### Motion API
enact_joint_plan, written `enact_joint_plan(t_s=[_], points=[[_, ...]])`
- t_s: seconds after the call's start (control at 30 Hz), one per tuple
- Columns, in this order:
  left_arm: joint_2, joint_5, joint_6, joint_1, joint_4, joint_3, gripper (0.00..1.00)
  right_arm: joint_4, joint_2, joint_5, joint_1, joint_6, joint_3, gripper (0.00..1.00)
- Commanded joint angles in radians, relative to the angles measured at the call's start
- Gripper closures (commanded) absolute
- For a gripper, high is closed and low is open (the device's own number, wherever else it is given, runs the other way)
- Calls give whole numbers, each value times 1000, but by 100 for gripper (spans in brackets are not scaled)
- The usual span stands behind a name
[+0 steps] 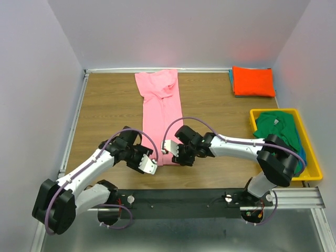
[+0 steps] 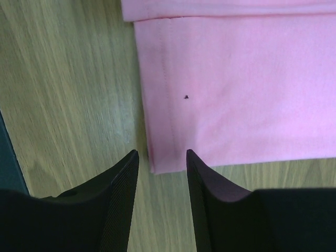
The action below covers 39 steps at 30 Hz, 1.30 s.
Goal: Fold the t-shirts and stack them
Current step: Fold the tshirt
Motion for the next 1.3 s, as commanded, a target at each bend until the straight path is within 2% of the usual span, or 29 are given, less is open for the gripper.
enact_joint_plan(t_s=[0.0,0.33,0.53,0.63,0.67,0.7,0.8,0.97,1.27], points=[[31,-103,103,-36,-32,-10,34,67,19,30,37,-43,-37,52],[128,-181,136,-108,-50,7,41,96,66,32,48,-77,-78,53],[175,-216,153,-123,-24,-10,44,110,85,35,48,-86,-108,59],[208,-230,146,-123,2,-24,57,115,88,35,48,-83,-118,71],[209,-213,134,-122,3,-16,69,115,89,35,48,-80,-121,75],[209,-198,127,-122,-1,-9,73,113,86,36,48,-77,-122,83],[185,-152,79,-123,-24,48,86,110,37,30,48,-64,-117,98],[159,-112,1,-122,-70,154,100,11,-58,10,48,-78,-73,100],[102,-41,-59,-123,-168,257,100,-140,-138,12,45,-104,56,100]])
